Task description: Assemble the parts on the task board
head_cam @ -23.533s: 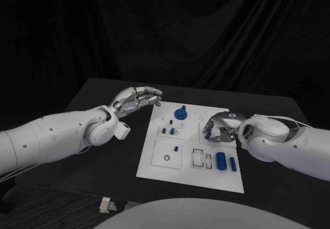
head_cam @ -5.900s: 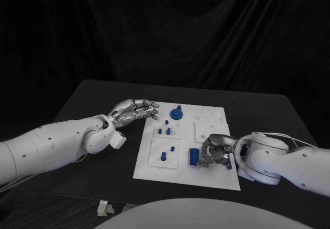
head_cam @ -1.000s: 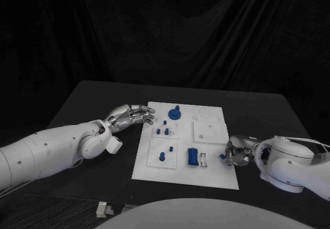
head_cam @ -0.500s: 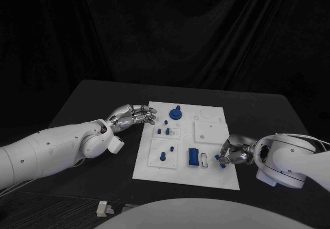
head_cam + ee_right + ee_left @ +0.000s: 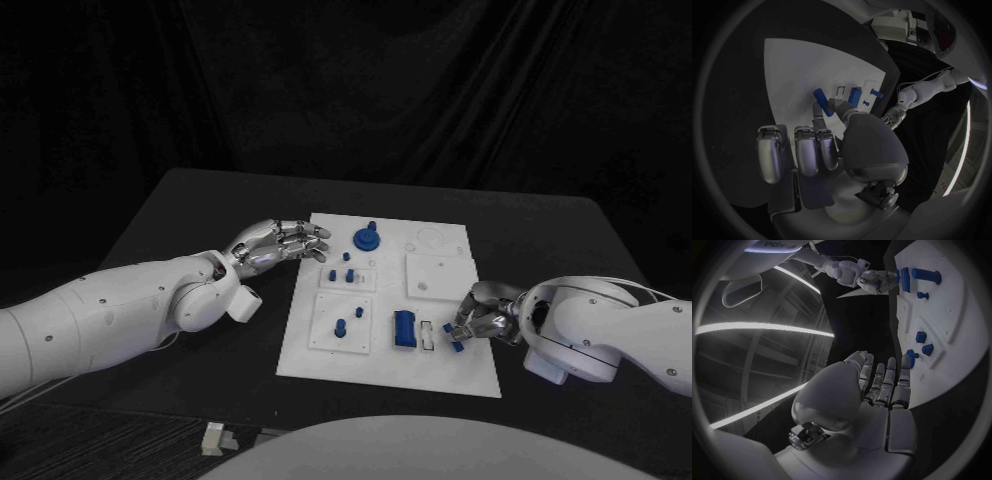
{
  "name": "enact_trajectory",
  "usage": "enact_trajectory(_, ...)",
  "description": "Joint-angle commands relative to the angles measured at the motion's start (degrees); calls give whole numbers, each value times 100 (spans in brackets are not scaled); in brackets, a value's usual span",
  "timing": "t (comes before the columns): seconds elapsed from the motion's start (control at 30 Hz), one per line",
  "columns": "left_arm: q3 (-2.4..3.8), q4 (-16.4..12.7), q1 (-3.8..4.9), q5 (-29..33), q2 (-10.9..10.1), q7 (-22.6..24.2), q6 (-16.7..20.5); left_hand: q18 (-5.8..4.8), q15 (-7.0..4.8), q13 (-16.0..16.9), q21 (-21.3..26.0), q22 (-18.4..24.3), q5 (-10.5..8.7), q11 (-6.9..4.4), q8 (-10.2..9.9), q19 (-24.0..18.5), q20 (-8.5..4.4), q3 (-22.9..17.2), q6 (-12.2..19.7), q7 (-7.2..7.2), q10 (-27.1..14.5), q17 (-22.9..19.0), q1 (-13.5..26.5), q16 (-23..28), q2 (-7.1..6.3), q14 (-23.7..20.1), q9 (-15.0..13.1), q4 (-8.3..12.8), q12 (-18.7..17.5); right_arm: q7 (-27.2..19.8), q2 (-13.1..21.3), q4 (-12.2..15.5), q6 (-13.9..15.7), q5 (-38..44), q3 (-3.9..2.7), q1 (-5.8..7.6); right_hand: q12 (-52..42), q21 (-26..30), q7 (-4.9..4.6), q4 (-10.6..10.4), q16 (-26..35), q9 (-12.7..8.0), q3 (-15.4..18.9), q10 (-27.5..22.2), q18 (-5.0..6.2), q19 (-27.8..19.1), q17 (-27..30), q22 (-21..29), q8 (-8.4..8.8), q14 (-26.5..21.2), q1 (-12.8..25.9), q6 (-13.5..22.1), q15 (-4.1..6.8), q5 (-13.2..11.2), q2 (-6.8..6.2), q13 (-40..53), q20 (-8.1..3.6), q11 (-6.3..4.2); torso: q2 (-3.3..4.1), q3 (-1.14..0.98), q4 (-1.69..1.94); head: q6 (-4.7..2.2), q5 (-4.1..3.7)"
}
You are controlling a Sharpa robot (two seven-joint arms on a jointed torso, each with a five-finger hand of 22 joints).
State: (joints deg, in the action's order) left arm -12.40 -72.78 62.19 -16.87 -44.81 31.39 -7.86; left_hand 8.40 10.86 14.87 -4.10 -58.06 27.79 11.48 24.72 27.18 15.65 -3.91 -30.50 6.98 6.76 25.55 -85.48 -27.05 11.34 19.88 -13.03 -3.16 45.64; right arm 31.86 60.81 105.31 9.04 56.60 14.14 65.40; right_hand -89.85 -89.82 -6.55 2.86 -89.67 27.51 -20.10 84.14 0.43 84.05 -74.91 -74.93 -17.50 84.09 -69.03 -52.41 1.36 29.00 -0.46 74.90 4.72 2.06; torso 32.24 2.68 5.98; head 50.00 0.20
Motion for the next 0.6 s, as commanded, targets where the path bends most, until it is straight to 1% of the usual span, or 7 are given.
enact_trajectory(0.03, 7, -13, -7, 17, 11, 45, -57, 25, 43, -6, -19, -6, 38, 48, -35, 11, 12, -33, -11, 31, -12, 5, 58, 24, -14, -7, 8, -1, -29, 187, -36, -81, 89, -148, 2, -7, -15, -18, 42, -24, -33, 12, 1, 586, -43, 595, -1509, -1507, 4, 591, 63, -75, -20, -41, 22, 1510, 39, 8, -3, -3, 8, 0, 0)
enact_trajectory(0.17, 7, -10, -7, 17, 7, 39, -61, 25, 43, -6, -19, -6, 38, 48, -35, 11, 12, -33, -11, 31, -12, 5, 58, 24, -14, -7, 8, -1, -29, 187, -85, -140, 126, -153, 3, -16, -15, -18, 46, -30, -33, 13, 7, 586, -43, 595, -1509, -1507, 3, 591, 77, -80, -16, -59, 20, 1510, 37, 4, 2, -7, 2, 0, 4)
enact_trajectory(0.37, 7, -3, -8, 17, 15, 33, -75, 24, 45, -7, -19, -8, 38, 50, -35, 8, 12, -42, -10, 34, -11, 5, 63, 24, -17, -9, 9, 2, -30, 234, -115, -164, 226, -160, 3, -20, -15, -18, 65, -51, -33, 20, 36, 586, -43, 595, -1509, -1507, -4, 591, 134, -107, -1, -143, 7, 1510, 25, -13, -1, -2, 5, 0, 0)
enact_trajectory(0.47, 7, -1, -8, 17, 19, 30, -83, 24, 45, -7, -19, -8, 38, 50, -35, 8, 12, -42, -10, 34, -11, 5, 63, 24, -17, -9, 9, 2, -30, 242, -114, -159, 290, -290, 3, -20, -15, -18, 69, -55, -33, 20, 41, 586, -43, 595, -1509, -1507, -5, 591, 146, -112, 2, -159, 4, 1510, 22, -16, -1, -1, 0, 0, 16)
enact_trajectory(0.6, 7, 0, -10, 17, 16, 26, -84, 24, 45, -7, -19, -8, 38, 50, -35, 8, 12, -42, -10, 34, -11, 5, 63, 24, -17, -9, 9, 2, -30, 242, -96, -132, 366, -533, 3, -20, -15, -18, 71, -57, -33, 21, 40, 586, -43, 595, -1509, -1507, -5, 591, 148, -114, 3, -159, 8, 1510, 21, -18, -5, 1, -2, 0, 15)
